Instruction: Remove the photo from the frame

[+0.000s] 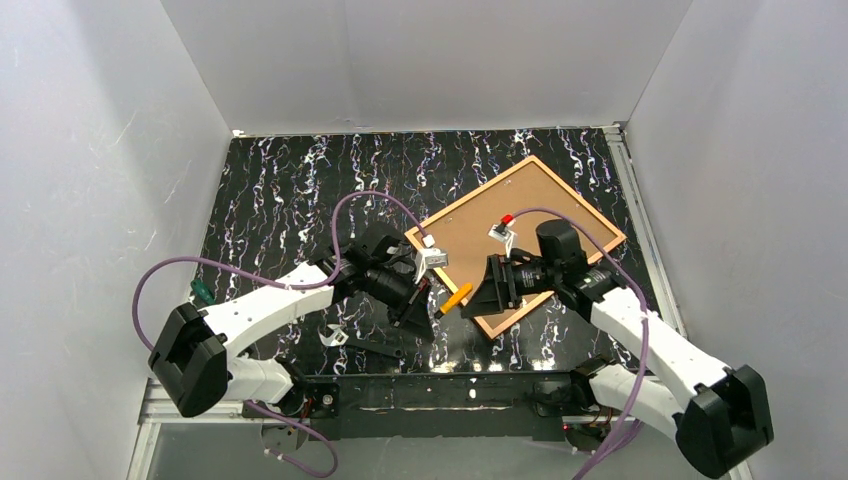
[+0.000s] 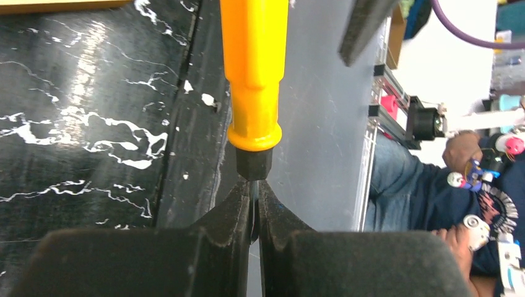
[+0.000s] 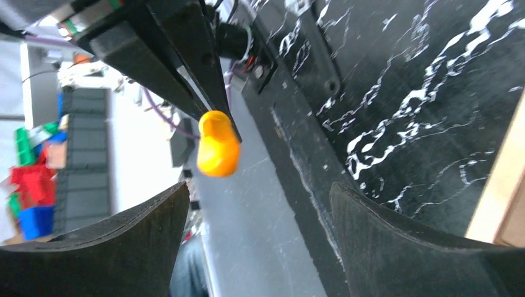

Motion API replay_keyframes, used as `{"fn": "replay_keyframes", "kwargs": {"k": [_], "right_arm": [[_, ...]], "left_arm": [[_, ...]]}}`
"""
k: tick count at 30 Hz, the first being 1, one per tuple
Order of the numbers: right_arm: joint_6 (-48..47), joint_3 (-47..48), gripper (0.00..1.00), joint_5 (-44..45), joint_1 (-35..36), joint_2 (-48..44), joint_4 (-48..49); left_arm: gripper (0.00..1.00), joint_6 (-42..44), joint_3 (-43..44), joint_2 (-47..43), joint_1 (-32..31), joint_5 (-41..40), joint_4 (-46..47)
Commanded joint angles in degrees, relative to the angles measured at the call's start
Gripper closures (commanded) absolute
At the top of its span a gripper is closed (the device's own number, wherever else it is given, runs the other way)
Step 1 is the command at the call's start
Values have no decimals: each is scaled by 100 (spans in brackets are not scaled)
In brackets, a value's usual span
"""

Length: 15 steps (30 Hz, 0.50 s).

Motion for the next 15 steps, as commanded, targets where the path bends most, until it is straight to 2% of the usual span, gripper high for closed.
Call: {"fn": "replay_keyframes", "kwargs": {"k": [1, 7, 10, 15], "right_arm": [[-135, 249, 12, -1356, -32, 515, 178], [437, 394, 17, -1686, 17, 994, 1017], [551, 491, 19, -1565, 135, 1215, 1180], [900, 552, 37, -1652, 236, 1655, 1710]], "left_arm": [[100, 550, 249, -144, -12, 883, -958], [100, 691, 345, -29, -17, 876, -1234], [100, 730, 356, 45, -12, 867, -1286], [100, 820, 372, 71, -15, 801, -1380]]}}
